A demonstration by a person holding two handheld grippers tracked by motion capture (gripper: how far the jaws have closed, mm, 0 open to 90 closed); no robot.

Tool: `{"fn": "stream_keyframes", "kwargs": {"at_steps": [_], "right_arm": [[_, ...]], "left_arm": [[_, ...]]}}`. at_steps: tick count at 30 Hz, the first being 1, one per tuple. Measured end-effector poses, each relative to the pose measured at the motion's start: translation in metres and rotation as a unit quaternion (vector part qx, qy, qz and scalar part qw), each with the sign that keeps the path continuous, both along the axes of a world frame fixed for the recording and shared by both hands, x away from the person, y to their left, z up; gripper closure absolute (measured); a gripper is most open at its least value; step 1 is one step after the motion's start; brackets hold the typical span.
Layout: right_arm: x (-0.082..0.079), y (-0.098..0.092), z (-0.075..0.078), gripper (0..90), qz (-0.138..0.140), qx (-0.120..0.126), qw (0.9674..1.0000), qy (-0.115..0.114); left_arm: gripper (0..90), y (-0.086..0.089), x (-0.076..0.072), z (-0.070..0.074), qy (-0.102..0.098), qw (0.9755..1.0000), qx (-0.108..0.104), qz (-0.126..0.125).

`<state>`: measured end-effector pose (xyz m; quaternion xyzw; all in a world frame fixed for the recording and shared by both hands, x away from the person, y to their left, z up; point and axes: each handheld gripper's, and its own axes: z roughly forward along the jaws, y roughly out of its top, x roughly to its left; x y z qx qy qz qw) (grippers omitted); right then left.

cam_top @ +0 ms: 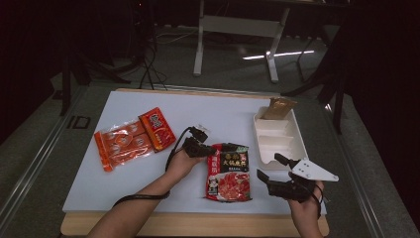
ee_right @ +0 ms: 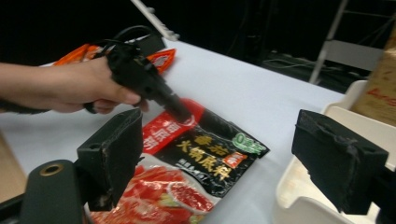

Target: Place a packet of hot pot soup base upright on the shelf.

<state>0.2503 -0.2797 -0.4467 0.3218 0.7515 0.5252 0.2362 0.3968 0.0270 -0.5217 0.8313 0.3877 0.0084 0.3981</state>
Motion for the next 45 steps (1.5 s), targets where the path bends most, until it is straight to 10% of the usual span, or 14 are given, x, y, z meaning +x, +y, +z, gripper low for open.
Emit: {"fn": "stream_keyframes", "kwargs": {"at_steps": [8, 20, 29, 45], "right_arm": [[-0.001, 0.000, 0.004, 13.4, 0.000, -0.019, 0.9994, -0.028], [0.004, 0.003, 0.006, 12.3, -0.005, -0.002, 0.9993, 0.037], [0.008, 0.005, 0.007, 17.1, -0.014, -0.001, 0.9990, 0.042], [0.031, 0.013, -0.004, 60.5, 0.046, -0.012, 0.9940, 0.099]], "left_arm": [[85.2, -0.001, -0.019, 0.031, -0.041, 0.9987, -0.030, -0.009], [85.8, 0.000, -0.052, 0.060, -0.084, 0.9939, -0.064, -0.030], [85.7, 0.002, -0.076, 0.073, -0.109, 0.9884, -0.095, -0.048], [85.6, 0.010, -0.095, 0.073, -0.129, 0.9852, -0.104, -0.044]]}}
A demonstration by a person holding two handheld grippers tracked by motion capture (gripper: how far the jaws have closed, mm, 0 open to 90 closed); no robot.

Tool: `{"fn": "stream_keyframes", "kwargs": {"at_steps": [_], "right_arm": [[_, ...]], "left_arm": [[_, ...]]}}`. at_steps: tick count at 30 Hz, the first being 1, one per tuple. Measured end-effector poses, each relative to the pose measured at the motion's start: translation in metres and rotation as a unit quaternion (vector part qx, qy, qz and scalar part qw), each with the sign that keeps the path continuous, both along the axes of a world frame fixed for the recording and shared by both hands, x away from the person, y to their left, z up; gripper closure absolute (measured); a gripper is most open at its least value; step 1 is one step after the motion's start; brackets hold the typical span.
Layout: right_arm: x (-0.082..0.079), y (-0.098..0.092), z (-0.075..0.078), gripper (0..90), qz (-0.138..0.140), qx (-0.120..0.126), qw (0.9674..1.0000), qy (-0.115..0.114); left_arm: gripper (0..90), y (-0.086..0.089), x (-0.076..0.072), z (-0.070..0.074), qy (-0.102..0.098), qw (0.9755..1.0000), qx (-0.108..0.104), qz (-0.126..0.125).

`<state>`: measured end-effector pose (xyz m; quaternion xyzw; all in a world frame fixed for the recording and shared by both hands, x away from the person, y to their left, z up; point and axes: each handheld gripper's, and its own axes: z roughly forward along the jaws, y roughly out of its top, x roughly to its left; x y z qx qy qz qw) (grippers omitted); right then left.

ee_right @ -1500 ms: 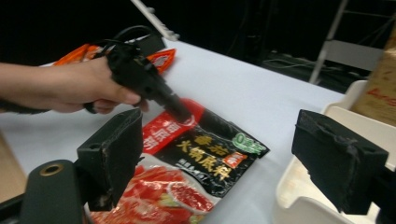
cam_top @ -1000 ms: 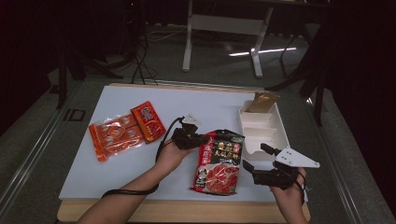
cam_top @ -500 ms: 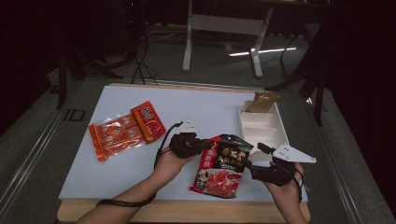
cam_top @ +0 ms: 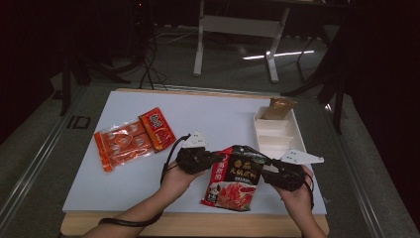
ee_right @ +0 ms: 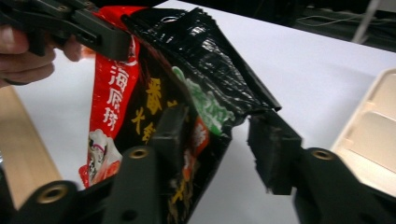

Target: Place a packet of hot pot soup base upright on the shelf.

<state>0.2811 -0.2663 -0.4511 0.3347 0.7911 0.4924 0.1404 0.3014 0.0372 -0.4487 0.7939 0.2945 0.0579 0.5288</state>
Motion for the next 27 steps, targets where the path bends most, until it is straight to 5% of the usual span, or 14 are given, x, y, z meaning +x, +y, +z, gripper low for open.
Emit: {"fn": "stream_keyframes", "kwargs": {"at_steps": [4, 9, 21, 27], "right_arm": [[0.005, 0.004, 0.002, 68.5, 0.023, 0.018, 0.9993, 0.022], [0.001, 0.005, 0.007, 73.4, 0.032, 0.021, 0.9990, 0.021], [-0.019, 0.007, 0.046, 78.0, 0.048, 0.026, 0.9982, -0.023], [-0.020, 0.008, 0.059, 78.1, 0.053, 0.019, 0.9977, -0.037]], "left_arm": [[85.5, 0.002, -0.003, 0.000, -0.002, 1.0000, -0.003, 0.001], [85.3, 0.006, -0.007, 0.001, 0.007, 0.9999, -0.011, 0.002], [84.1, 0.013, -0.019, 0.032, -0.030, 0.9992, -0.027, -0.004], [77.7, 0.017, -0.011, 0.036, -0.013, 0.9987, -0.042, -0.026]]}}
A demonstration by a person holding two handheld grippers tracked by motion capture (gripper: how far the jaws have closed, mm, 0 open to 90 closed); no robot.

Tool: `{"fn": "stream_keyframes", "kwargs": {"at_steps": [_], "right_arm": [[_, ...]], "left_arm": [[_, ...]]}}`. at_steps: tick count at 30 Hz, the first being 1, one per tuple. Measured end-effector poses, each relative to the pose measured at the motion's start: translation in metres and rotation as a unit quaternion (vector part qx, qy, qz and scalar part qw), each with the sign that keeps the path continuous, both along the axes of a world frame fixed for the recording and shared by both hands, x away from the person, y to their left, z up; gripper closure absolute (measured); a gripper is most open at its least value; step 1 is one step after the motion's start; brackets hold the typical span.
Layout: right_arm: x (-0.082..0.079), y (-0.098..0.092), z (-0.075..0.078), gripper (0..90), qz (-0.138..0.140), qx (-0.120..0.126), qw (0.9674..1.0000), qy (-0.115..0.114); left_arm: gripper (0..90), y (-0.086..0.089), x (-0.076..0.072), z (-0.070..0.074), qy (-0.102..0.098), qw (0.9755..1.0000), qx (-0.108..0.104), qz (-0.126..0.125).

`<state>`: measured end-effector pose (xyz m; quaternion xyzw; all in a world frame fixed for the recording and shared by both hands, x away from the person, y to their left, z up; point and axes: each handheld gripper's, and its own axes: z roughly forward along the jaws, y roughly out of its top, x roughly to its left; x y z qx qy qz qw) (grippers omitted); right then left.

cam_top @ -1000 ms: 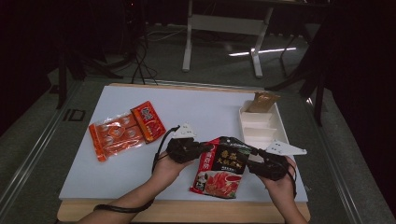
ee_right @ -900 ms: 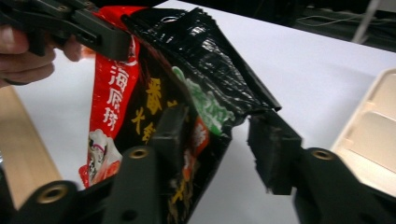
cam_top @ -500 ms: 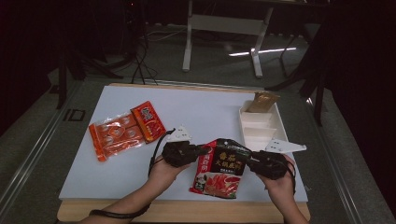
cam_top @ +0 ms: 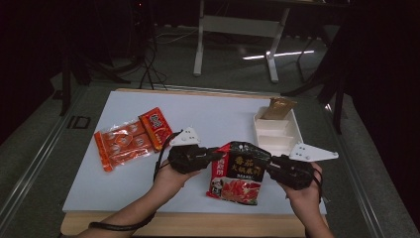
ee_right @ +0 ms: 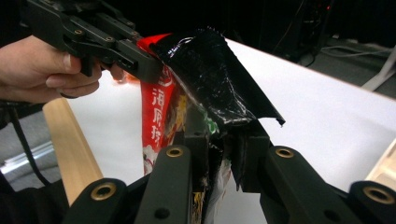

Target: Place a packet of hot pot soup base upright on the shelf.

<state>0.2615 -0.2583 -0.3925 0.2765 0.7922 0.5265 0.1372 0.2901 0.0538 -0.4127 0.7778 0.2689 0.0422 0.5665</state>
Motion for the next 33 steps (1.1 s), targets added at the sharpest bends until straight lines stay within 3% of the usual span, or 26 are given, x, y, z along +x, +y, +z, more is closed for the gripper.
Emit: {"fn": "stream_keyframes", "kwargs": {"at_steps": [1, 6, 7, 10, 16, 18, 20, 22, 24, 30, 33], "right_arm": [[0.000, 0.000, 0.004, 78.1, 0.002, -0.001, 1.0000, -0.005], [0.000, 0.000, 0.014, 78.0, 0.005, -0.008, 0.9998, -0.016], [0.000, 0.000, 0.014, 78.0, 0.005, -0.008, 0.9998, -0.016], [0.002, -0.002, 0.022, 78.0, 0.003, -0.007, 0.9997, -0.024], [0.005, -0.006, 0.035, 78.0, -0.005, 0.001, 0.9992, -0.040], [0.008, -0.009, 0.043, 78.0, -0.012, 0.006, 0.9987, -0.049], [0.009, -0.010, 0.045, 78.0, -0.014, 0.007, 0.9985, -0.052], [0.012, -0.013, 0.049, 78.0, -0.018, 0.011, 0.9983, -0.055], [0.017, -0.016, 0.054, 78.0, -0.026, 0.010, 0.9979, -0.059], [0.025, -0.022, 0.063, 77.9, -0.042, 0.011, 0.9966, -0.070], [0.031, -0.028, 0.067, 77.9, -0.053, 0.015, 0.9958, -0.073]], "left_arm": [[73.0, 0.002, 0.002, 0.000, 0.006, 0.9998, -0.016, -0.011], [58.5, 0.006, 0.004, 0.002, 0.011, 0.9990, -0.038, -0.019], [58.5, 0.006, 0.003, 0.002, 0.008, 0.9993, -0.033, -0.014], [45.7, 0.009, 0.003, 0.000, 0.012, 0.9994, -0.031, -0.012], [31.0, 0.017, 0.001, -0.004, 0.012, 0.9993, -0.035, -0.003], [22.7, 0.019, 0.001, -0.006, 0.015, 0.9988, -0.045, -0.016], [22.2, 0.020, -0.001, -0.007, 0.021, 0.9986, -0.048, -0.010], [15.4, 0.019, -0.004, -0.009, 0.017, 0.9989, -0.039, -0.017], [14.2, 0.019, -0.006, -0.013, 0.012, 0.9993, -0.030, -0.019], [12.8, 0.026, -0.011, -0.028, 0.009, 0.9992, -0.033, -0.019], [6.1, 0.030, -0.015, -0.035, -0.001, 0.9997, -0.019, -0.017]]}}
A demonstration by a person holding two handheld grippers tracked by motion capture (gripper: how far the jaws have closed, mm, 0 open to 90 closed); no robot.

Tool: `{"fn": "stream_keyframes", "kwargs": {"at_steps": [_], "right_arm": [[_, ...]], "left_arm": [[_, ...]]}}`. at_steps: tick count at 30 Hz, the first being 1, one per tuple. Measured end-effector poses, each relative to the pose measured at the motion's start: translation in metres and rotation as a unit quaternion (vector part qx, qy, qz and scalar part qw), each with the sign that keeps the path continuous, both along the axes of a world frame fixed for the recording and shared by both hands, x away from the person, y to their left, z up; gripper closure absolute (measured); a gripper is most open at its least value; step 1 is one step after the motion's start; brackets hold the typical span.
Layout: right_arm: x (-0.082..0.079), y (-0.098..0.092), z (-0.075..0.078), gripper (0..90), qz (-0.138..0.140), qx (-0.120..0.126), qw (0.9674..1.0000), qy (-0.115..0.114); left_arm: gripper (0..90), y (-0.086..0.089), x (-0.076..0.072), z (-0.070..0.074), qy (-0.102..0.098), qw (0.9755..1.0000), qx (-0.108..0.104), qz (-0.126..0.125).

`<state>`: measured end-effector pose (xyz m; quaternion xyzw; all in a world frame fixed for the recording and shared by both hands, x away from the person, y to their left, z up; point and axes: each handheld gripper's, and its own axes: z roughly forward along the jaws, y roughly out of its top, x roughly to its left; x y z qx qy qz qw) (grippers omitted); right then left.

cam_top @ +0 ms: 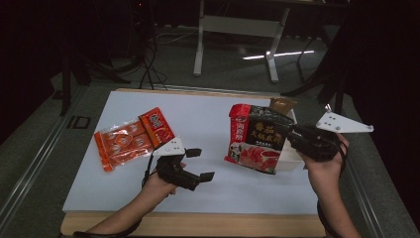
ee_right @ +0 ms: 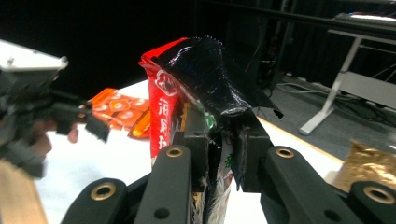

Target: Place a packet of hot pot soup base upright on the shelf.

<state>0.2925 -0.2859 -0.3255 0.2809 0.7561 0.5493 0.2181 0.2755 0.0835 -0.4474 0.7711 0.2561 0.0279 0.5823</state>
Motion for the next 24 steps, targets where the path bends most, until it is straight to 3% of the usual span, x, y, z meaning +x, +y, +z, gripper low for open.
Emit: {"fn": "stream_keyframes", "kwargs": {"at_steps": [4, 10, 12, 18, 24], "right_arm": [[0.009, -0.007, 0.004, 77.9, -0.016, 0.000, 0.9999, -0.002], [0.022, -0.020, 0.011, 77.9, -0.045, -0.008, 0.9989, -0.011], [0.026, -0.024, 0.013, 77.9, -0.053, -0.007, 0.9985, -0.014], [0.043, -0.038, 0.016, 77.8, -0.076, -0.020, 0.9967, -0.021], [0.058, -0.049, 0.011, 77.9, -0.097, -0.018, 0.9951, -0.013]], "left_arm": [[5.8, 0.011, -0.001, -0.009, 0.007, 0.9999, -0.011, 0.007], [3.0, 0.028, -0.004, -0.022, 0.006, 0.9992, 0.011, 0.038], [2.5, 0.033, -0.005, -0.029, 0.018, 0.9987, 0.008, 0.047], [2.5, 0.046, -0.007, -0.046, 0.041, 0.9977, 0.007, 0.054], [2.5, 0.052, -0.009, -0.055, 0.047, 0.9972, 0.003, 0.058]]}}
